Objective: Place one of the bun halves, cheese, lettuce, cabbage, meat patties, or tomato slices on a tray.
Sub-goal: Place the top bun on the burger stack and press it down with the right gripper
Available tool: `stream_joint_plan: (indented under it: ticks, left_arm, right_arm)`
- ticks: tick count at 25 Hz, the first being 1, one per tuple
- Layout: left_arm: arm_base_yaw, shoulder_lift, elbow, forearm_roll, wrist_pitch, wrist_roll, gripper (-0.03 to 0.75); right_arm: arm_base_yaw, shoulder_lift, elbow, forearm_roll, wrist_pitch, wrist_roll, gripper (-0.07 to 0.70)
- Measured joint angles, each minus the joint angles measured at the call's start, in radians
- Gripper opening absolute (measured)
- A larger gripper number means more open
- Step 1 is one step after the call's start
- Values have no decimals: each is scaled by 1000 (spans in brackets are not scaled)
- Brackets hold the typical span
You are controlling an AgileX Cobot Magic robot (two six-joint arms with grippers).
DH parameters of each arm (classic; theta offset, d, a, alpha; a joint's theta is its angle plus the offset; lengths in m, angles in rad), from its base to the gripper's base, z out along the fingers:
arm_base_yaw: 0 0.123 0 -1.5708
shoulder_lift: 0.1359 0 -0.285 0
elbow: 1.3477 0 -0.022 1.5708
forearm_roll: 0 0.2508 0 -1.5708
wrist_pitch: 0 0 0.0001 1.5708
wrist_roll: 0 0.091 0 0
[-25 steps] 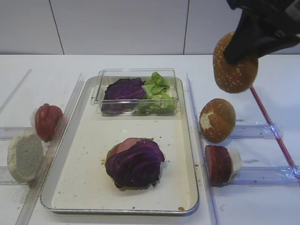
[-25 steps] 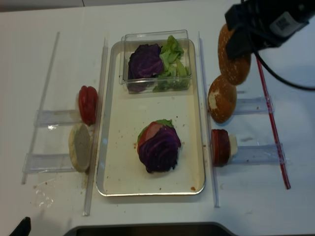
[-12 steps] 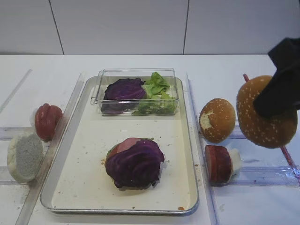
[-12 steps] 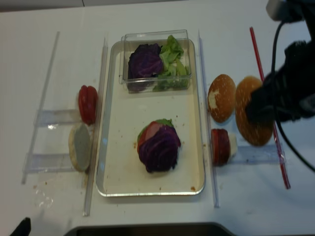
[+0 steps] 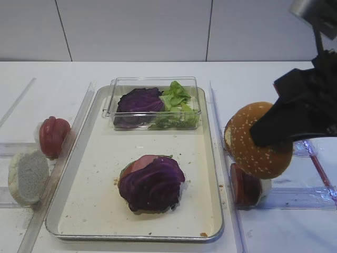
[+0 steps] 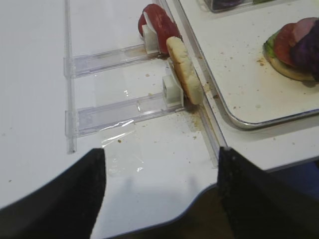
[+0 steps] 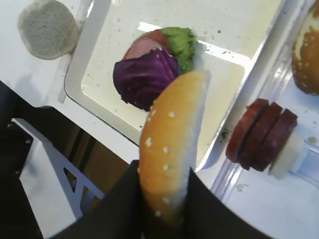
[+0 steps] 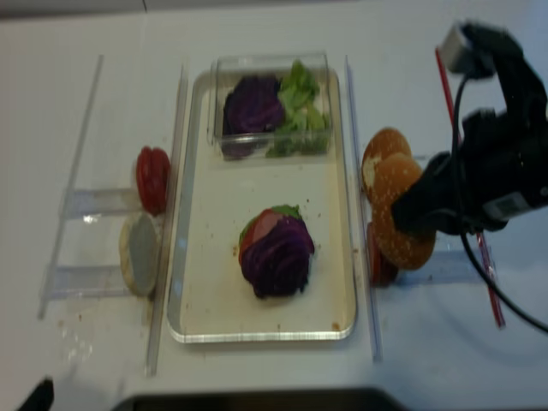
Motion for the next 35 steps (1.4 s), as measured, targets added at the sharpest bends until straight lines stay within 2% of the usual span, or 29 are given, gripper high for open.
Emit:
stream_joint_plan:
  ticks: [8,17,20,26,35]
  left_arm:
    - [0,0,0,0,0,0,440]
    - [0,0,0,0,0,0,440]
    - [0,0,0,0,0,0,440]
    - [0,0,0,0,0,0,440]
    - [0,0,0,0,0,0,440]
  right_arm:
    - [0,118,2,173,-6,-139,187]
    - [0,313,2,400,82,-333,187]
    - [0,382,2,486,88,-396,187]
    - [0,489,2,580,82,-425,187]
    - [3,513,2,646,76,-424,187]
